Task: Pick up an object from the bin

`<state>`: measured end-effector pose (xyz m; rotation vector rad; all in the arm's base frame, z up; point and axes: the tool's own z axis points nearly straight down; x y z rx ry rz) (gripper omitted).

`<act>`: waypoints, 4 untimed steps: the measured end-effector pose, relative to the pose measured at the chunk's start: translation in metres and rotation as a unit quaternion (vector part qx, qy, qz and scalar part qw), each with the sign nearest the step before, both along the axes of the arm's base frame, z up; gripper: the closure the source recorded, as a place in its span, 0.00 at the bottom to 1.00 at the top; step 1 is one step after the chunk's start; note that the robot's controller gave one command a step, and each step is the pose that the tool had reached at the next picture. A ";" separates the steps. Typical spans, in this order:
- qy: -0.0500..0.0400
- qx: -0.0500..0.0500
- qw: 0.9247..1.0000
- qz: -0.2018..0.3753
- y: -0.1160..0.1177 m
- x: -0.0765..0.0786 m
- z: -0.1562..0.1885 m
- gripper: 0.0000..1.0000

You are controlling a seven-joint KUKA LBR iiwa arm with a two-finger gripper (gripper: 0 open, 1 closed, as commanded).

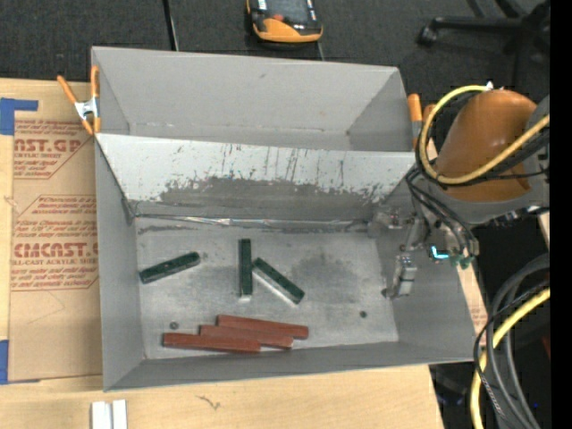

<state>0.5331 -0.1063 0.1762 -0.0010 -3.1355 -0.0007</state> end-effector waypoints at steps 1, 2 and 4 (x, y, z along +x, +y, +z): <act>-0.004 -0.001 1.000 0.001 0.000 0.002 0.004 0.00; -0.006 -0.001 0.999 0.044 0.047 0.019 -0.060 0.00; -0.005 0.000 0.998 -0.055 0.116 0.030 -0.050 0.00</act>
Offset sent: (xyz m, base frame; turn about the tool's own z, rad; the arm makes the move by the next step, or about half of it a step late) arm 0.0285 0.0803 -0.1062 -0.1503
